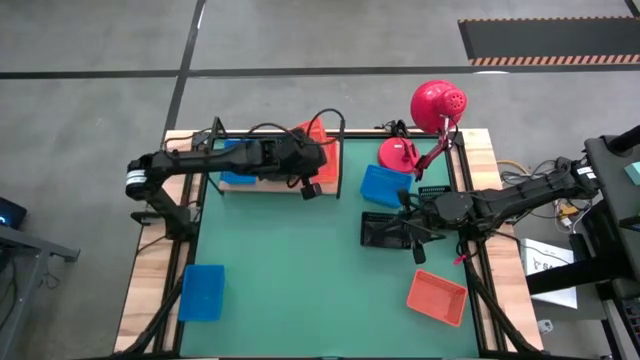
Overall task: Stack baskets on shelf by color
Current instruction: Stack the left orange bin on top of the orange bin on the shelf
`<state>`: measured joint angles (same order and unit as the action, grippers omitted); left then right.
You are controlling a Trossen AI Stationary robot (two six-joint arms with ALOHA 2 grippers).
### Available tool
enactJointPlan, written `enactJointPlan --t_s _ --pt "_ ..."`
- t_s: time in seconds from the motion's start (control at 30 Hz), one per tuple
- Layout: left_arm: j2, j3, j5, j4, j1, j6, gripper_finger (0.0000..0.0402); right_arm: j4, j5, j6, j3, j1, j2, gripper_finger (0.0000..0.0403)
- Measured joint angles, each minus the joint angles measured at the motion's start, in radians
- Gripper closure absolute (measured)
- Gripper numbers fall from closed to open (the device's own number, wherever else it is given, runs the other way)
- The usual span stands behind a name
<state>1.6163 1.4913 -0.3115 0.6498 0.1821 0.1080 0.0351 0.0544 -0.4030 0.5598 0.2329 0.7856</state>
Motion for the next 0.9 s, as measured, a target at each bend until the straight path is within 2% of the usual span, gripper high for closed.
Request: enactJointPlan --t_s 0.27,0.6,0.9 --pt "0.052 -0.036 0.027 -0.078 0.018 0.055 0.0401 0.000 0.001 -0.001 0.000 0.000 0.000 0.0370" --pt "0.101 -0.037 0.028 -0.083 0.022 0.068 0.0401 -0.001 0.006 -0.006 0.000 0.000 0.001 0.0369" --pt "0.140 -0.037 0.029 -0.097 0.023 0.141 0.0402 -0.001 0.026 0.000 0.000 0.000 0.001 0.0369"
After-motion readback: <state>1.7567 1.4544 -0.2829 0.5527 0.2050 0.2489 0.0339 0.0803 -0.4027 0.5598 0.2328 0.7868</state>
